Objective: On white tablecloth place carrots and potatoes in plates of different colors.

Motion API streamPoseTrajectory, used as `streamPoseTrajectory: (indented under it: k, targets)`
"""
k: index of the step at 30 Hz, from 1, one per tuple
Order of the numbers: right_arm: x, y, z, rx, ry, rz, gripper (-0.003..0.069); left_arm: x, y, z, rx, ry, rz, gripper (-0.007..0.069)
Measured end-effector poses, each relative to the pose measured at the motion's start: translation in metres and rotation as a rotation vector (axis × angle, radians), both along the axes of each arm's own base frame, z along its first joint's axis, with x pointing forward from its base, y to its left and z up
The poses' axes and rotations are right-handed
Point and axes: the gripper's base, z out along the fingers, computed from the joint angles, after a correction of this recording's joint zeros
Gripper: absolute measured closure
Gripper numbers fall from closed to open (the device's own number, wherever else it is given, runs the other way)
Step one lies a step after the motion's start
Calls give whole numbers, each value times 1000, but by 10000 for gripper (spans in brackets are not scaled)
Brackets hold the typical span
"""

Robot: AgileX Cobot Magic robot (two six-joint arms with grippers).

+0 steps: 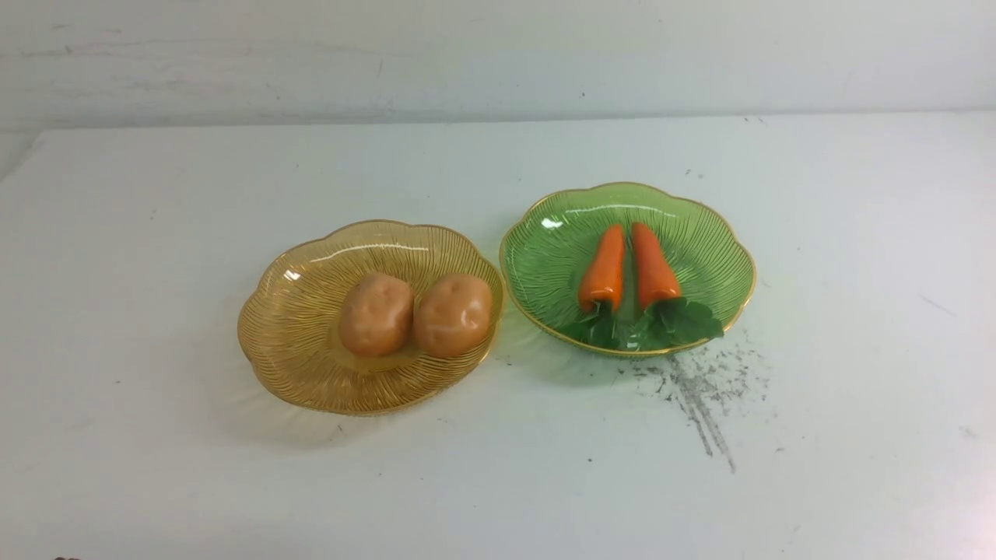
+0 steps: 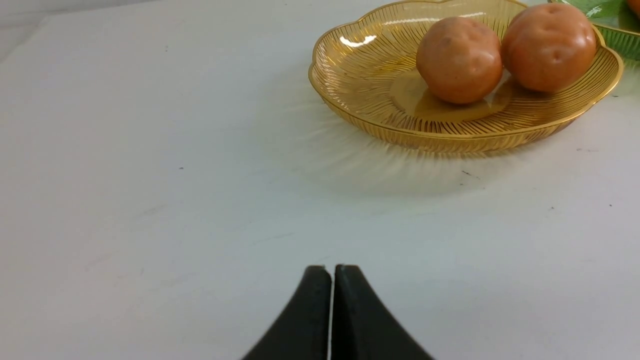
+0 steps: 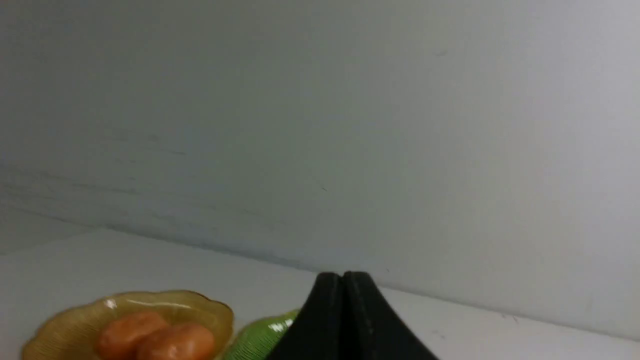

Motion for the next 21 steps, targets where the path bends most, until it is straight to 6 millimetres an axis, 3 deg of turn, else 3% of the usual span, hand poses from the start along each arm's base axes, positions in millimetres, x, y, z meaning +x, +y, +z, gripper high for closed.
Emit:
streamPoseTrajectory:
  k: [2,8,10,21]
  targets:
    - [6,-1,-15,-30,40,-74,669,0,0,0,0,0,0,628]
    - [27,-11,-99,-130,299,-335,669,0,0,0,0,0,0,628]
    - [27,-13,-109,-119,350,-360,669,0,0,0,0,2,0,628]
    - [27,-14,-110,-64,370,-377,669,0,0,0,0,3,0,628]
